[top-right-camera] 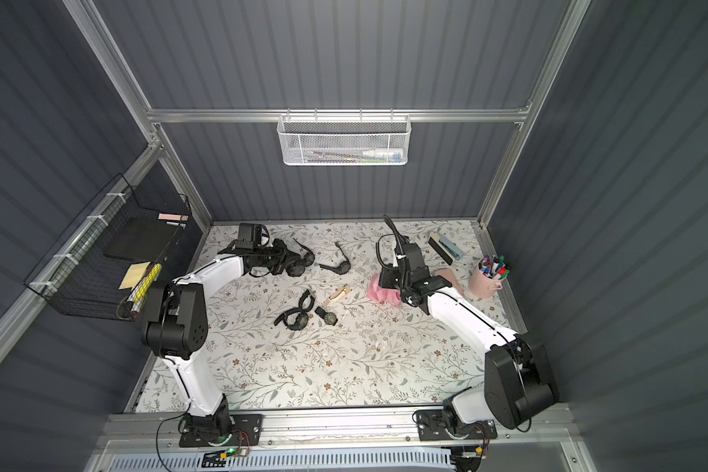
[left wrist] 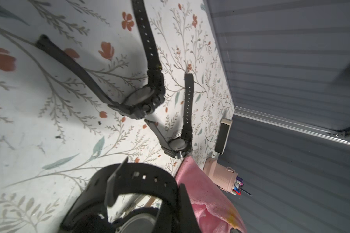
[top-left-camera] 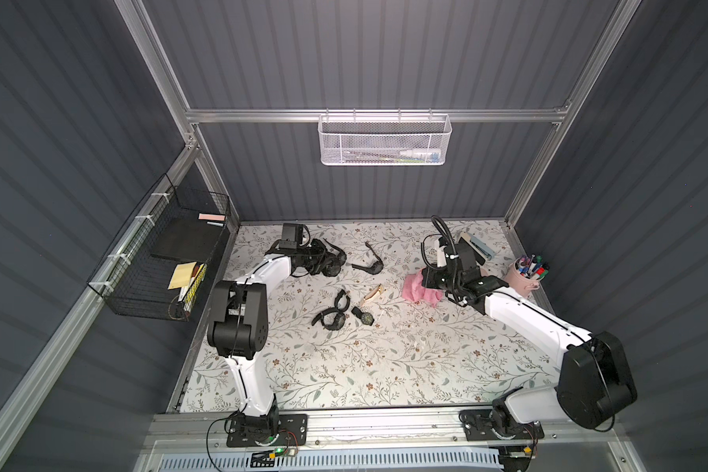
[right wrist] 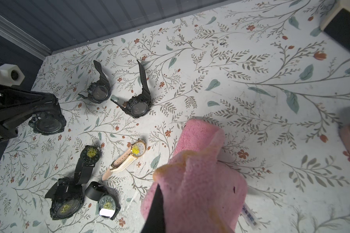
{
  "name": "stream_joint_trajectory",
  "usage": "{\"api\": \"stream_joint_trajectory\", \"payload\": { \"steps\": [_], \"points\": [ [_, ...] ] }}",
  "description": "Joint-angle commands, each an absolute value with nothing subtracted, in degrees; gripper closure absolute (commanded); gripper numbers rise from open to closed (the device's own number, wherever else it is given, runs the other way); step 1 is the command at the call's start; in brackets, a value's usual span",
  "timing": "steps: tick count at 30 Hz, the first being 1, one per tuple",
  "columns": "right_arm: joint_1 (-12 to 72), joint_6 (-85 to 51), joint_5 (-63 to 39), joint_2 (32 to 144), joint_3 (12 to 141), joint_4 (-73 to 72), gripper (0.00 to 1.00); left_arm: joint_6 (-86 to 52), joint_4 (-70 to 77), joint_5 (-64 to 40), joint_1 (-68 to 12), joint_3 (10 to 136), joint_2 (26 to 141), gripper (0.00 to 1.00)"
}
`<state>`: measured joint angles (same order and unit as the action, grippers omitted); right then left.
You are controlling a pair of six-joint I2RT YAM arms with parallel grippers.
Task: Wipe the watch dial
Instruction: Place the watch at the center of the board.
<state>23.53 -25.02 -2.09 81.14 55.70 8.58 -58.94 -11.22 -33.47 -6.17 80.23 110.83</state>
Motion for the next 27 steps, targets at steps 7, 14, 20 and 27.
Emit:
{"api": "stream_joint_trajectory", "payload": {
  "steps": [7,14,20,27],
  "points": [
    [22.67,-24.47,-3.07,81.19,54.58,9.1,1.0,-53.61,-29.0,-24.19,-4.83,91.91,119.55,1.0],
    [22.5,-25.1,-4.38,82.65,54.62,9.03,1.0,-53.45,-31.38,-21.95,-4.83,94.81,123.09,0.97],
    [22.41,-25.67,-5.48,84.1,55.03,9.26,1.0,-52.0,-33.23,-20.86,-4.83,97.99,125.24,0.85],
    [22.41,-26.8,-6.76,85.28,55.12,9.67,1.0,-51.54,-30.62,-20.84,-4.83,94.67,123.52,0.54]
  ]
}}
